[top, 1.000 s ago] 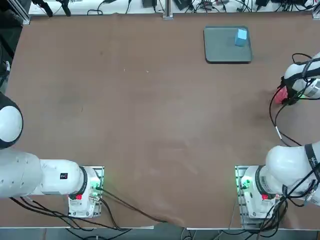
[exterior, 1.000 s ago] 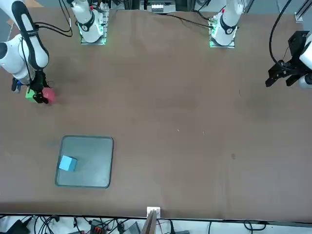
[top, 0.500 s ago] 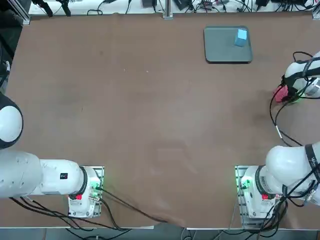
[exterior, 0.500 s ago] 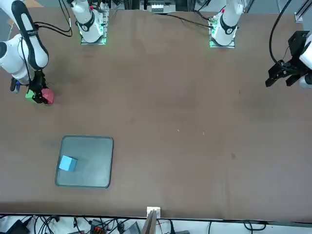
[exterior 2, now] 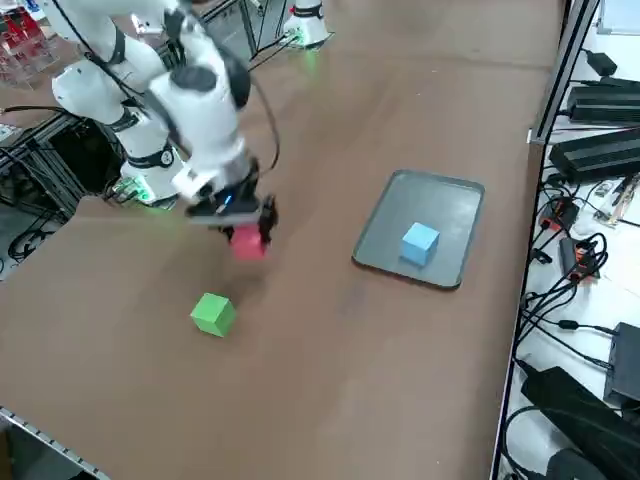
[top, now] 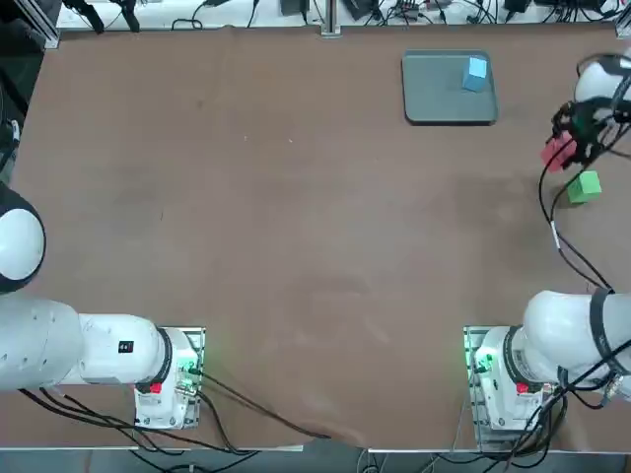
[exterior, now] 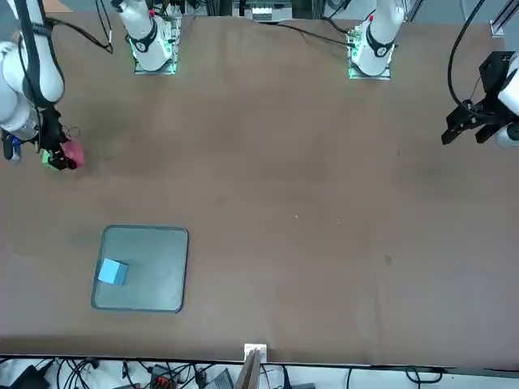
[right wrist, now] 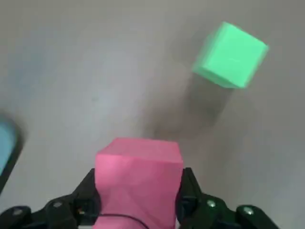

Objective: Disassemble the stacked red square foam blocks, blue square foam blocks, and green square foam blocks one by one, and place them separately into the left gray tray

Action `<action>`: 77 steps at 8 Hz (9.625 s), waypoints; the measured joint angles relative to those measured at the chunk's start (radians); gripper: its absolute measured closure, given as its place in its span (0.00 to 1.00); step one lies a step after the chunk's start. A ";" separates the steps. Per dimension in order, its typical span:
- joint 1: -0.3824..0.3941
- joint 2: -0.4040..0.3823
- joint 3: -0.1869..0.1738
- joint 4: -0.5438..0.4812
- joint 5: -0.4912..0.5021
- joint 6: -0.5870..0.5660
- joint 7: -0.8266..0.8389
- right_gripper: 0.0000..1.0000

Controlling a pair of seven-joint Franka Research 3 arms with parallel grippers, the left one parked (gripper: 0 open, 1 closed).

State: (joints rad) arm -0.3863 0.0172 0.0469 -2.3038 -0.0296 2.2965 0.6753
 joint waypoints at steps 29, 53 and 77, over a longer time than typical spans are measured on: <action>0.391 0.409 -0.227 0.870 -0.088 -0.716 0.091 0.00; 0.031 0.254 -0.326 -0.010 -0.010 0.327 0.139 0.00; 0.491 0.505 0.040 0.696 -0.010 -0.043 -0.233 0.24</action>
State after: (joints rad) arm 0.1043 0.5220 0.0864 -1.6082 -0.0394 2.2534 0.4424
